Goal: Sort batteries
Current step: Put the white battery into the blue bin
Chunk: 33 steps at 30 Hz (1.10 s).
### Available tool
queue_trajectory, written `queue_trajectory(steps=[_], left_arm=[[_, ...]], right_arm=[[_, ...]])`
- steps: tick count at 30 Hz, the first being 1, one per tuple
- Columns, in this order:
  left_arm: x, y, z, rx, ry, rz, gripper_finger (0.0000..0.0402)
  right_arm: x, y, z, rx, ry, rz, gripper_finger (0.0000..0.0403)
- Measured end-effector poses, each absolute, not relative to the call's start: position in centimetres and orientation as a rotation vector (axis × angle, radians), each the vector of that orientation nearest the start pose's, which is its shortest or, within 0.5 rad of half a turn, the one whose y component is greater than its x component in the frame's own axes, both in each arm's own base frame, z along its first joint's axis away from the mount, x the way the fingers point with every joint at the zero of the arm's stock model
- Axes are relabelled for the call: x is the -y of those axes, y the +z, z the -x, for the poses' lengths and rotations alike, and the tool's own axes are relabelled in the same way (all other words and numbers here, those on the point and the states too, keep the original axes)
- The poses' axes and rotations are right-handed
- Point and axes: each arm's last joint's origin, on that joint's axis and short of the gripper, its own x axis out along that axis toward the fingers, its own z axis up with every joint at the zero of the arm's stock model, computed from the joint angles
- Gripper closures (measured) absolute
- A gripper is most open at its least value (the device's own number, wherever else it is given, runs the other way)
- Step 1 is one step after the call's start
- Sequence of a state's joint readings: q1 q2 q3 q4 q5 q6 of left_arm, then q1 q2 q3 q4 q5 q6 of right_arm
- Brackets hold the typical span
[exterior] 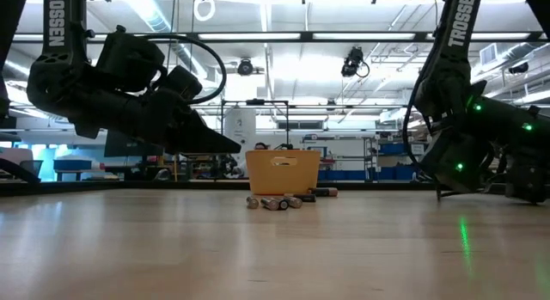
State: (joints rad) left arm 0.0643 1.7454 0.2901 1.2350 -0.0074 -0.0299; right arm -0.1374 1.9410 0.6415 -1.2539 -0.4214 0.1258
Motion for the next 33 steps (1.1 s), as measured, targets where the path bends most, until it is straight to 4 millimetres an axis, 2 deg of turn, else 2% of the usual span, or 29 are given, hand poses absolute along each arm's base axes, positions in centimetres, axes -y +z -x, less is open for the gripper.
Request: queue_trajectory(steps=[3, 7, 18, 21, 25, 29, 33], left_arm=[[-1.6, 10.6, -24.8, -0.22, 0.075, 0.036, 0.0394], [-1.6, 10.6, -24.8, -0.22, 0.075, 0.035, 0.0394], [-1.7, 10.6, -24.7, -0.219, 0.096, 0.03, 0.0394], [-1.7, 10.6, -24.7, -0.219, 0.101, 0.03, 0.0394], [-1.7, 10.6, -24.7, -0.219, 0.116, 0.028, 0.0394], [-1.8, 10.6, -24.7, -0.218, 0.121, 0.029, 0.0394], [-1.8, 10.6, -24.7, -0.219, 0.121, 0.029, 0.0394]], right_arm=[[1.1, 8.2, -16.2, -2.438, -0.091, -0.726, 0.0394], [0.6, 9.0, -16.5, -2.347, -0.154, -0.547, 0.0397], [-3.4, 9.6, -15.6, -2.317, -0.206, -0.306, 0.0397], [-4.0, 9.8, -15.7, -2.313, -0.243, -0.288, 0.0397], [-4.5, 11.0, -16.1, -2.312, -0.296, -0.263, 0.0397], [-4.7, 12.8, -16.7, -2.26, -0.278, -0.256, 0.0397], [-4.9, 13.5, -16.2, -2.232, -0.199, -0.359, 0.0397]])
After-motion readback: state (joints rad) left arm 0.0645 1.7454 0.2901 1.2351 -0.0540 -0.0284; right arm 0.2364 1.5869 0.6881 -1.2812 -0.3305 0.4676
